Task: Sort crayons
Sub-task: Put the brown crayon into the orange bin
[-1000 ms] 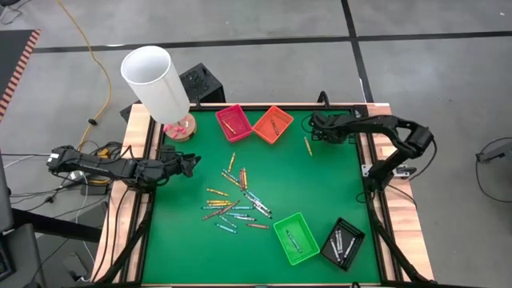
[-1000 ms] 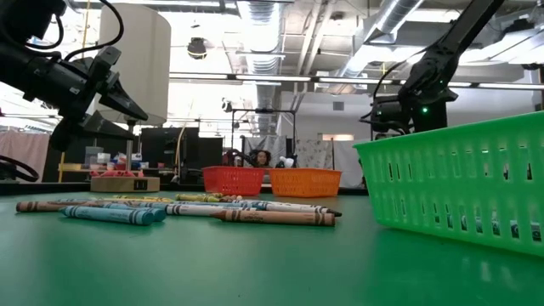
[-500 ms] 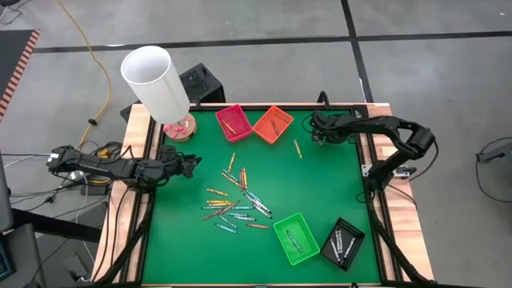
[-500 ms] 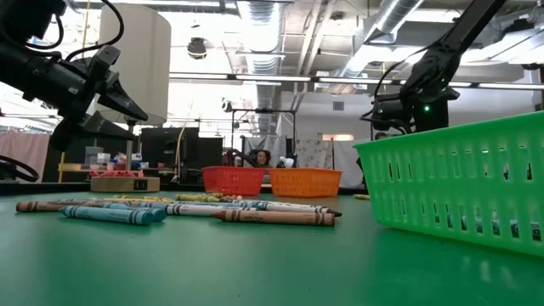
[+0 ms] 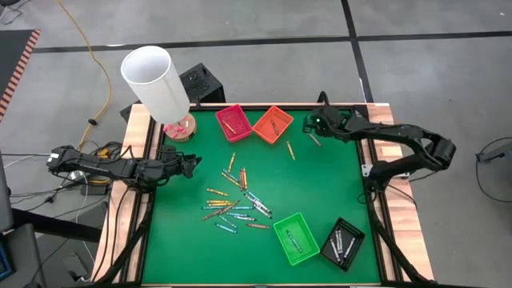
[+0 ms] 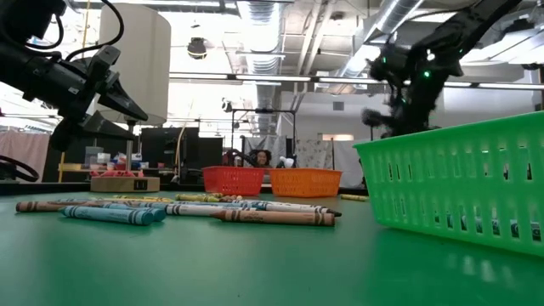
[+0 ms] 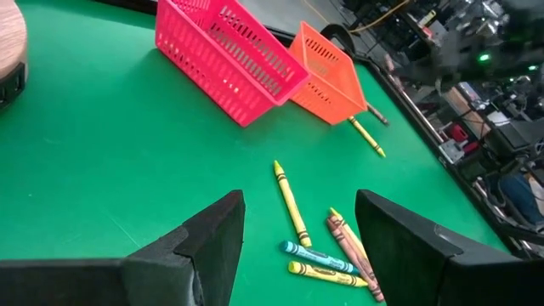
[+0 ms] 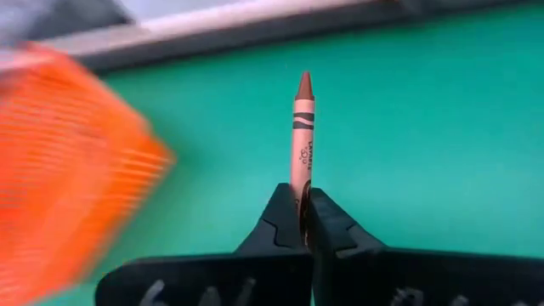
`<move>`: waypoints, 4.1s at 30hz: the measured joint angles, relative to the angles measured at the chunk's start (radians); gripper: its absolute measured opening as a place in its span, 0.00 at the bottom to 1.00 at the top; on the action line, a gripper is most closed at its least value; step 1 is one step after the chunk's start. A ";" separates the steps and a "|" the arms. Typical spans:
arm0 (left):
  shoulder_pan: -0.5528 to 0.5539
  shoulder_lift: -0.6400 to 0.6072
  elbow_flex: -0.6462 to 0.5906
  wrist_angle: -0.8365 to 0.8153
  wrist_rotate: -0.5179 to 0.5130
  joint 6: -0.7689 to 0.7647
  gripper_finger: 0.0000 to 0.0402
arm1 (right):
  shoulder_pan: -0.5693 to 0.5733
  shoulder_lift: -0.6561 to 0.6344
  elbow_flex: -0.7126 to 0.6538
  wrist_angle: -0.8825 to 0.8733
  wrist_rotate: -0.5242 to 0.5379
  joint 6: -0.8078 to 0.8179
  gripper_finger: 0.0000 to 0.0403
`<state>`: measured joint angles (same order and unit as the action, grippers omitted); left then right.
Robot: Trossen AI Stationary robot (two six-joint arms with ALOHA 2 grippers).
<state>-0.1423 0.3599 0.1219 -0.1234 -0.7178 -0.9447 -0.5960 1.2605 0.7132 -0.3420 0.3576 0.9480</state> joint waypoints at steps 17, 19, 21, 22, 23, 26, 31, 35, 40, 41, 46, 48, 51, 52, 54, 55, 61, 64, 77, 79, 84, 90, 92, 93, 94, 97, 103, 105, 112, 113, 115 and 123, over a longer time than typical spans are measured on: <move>0.000 0.000 0.000 0.001 -0.004 -0.002 0.54 | 0.188 0.249 0.003 0.772 0.008 -0.240 0.00; 0.000 0.000 0.000 0.000 -0.005 -0.002 0.54 | 0.195 0.298 0.003 0.821 0.008 -0.276 0.00; 0.000 0.000 0.000 -0.001 -0.003 -0.002 0.54 | 0.200 0.341 0.012 0.834 0.008 -0.296 0.00; 0.000 0.000 0.000 -0.001 -0.002 -0.002 0.54 | 0.202 0.362 0.019 0.832 0.008 -0.299 0.00; 0.000 0.000 0.000 0.000 -0.002 -0.002 0.54 | 0.202 0.380 0.031 0.833 0.008 -0.303 0.00; 0.000 0.000 0.000 0.000 -0.002 -0.002 0.54 | 0.201 0.419 0.065 0.825 0.009 -0.317 0.00; 0.000 0.000 0.000 -0.001 -0.003 -0.002 0.54 | 0.196 0.461 0.137 0.766 0.009 -0.372 0.00; 0.000 0.000 0.000 -0.002 -0.004 -0.002 0.54 | 0.180 0.464 0.194 0.619 0.012 -0.367 0.00; 0.000 0.000 0.000 -0.002 -0.004 -0.002 0.54 | 0.162 0.465 0.245 0.466 0.020 -0.365 0.00; 0.000 0.000 0.000 -0.002 -0.004 -0.002 0.54 | 0.161 0.465 0.251 0.450 0.019 -0.365 0.00; 0.000 0.000 0.000 -0.002 -0.005 -0.002 0.54 | 0.161 0.465 0.253 0.443 0.019 -0.365 0.03; 0.000 0.000 0.000 -0.002 -0.005 -0.002 0.54 | 0.159 0.465 0.253 0.443 0.019 -0.365 0.04; 0.000 0.000 0.000 -0.002 -0.004 -0.002 0.54 | 0.155 0.465 0.253 0.443 0.019 -0.363 0.06; 0.000 0.000 0.000 -0.002 -0.005 -0.002 0.54 | 0.153 0.465 0.253 0.443 0.019 -0.362 0.07; 0.000 0.000 0.000 -0.002 -0.005 -0.002 0.54 | 0.148 0.465 0.253 0.443 0.019 -0.362 0.08; 0.000 0.000 0.000 -0.002 -0.005 -0.002 0.54 | 0.147 0.465 0.253 0.443 0.019 -0.362 0.09; 0.000 0.000 0.000 -0.002 -0.004 -0.002 0.54 | 0.141 0.465 0.253 0.446 0.011 -0.363 0.13; 0.000 0.000 0.000 -0.002 -0.004 -0.002 0.54 | 0.141 0.465 0.253 0.447 0.010 -0.375 0.14; 0.000 0.000 0.000 -0.029 0.028 -0.002 0.54 | 0.142 0.248 0.254 0.173 0.004 -0.494 0.14; 0.000 0.000 0.000 -0.031 0.033 -0.002 0.54 | 0.135 0.185 0.254 0.054 0.004 -0.494 0.14; 0.000 0.000 0.000 -0.030 0.028 -0.002 0.54 | 0.103 0.072 0.254 -0.255 -0.011 -0.478 0.14; 0.000 0.000 0.000 -0.030 0.027 -0.002 0.54 | 0.055 0.055 0.254 -0.417 -0.111 -0.532 0.16; 0.000 0.000 0.000 -0.030 0.027 -0.002 0.54 | 0.049 0.073 0.254 -0.415 -0.148 -0.564 0.19; 0.000 0.000 0.000 -0.030 0.027 -0.002 0.54 | 0.046 0.085 0.254 -0.415 -0.160 -0.583 0.21; 0.000 0.000 0.000 -0.030 0.025 -0.002 0.54 | 0.044 0.098 0.254 -0.415 -0.170 -0.599 0.23; 0.000 0.000 0.000 -0.030 0.028 -0.002 0.54 | 0.040 0.142 0.254 -0.415 -0.181 -0.633 0.32; 0.000 0.000 0.000 -0.030 0.032 -0.005 0.54 | 0.016 0.259 0.253 -0.415 -0.200 -0.663 0.47; 0.000 0.000 0.000 -0.030 0.033 -0.005 0.54 | 0.006 0.295 0.253 -0.414 -0.202 -0.685 0.49; 0.000 0.000 0.000 -0.031 0.033 -0.006 0.54 | -0.050 0.373 0.253 -0.413 -0.204 -0.772 0.50; 0.000 0.000 0.000 -0.033 0.033 -0.006 0.54 | -0.061 0.380 0.253 -0.413 -0.213 -0.791 0.49; 0.000 0.000 0.000 -0.043 0.033 -0.006 0.54 | -0.086 0.393 0.253 -0.413 -0.257 -0.824 0.48; 0.000 0.000 0.000 -0.052 0.032 -0.006 0.54 | -0.163 0.456 0.259 -0.412 -0.387 -0.871 0.39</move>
<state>-0.1424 0.3595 0.1219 -0.1753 -0.6854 -0.9508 -0.7589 1.7160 0.9722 -0.7538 -0.0290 0.0775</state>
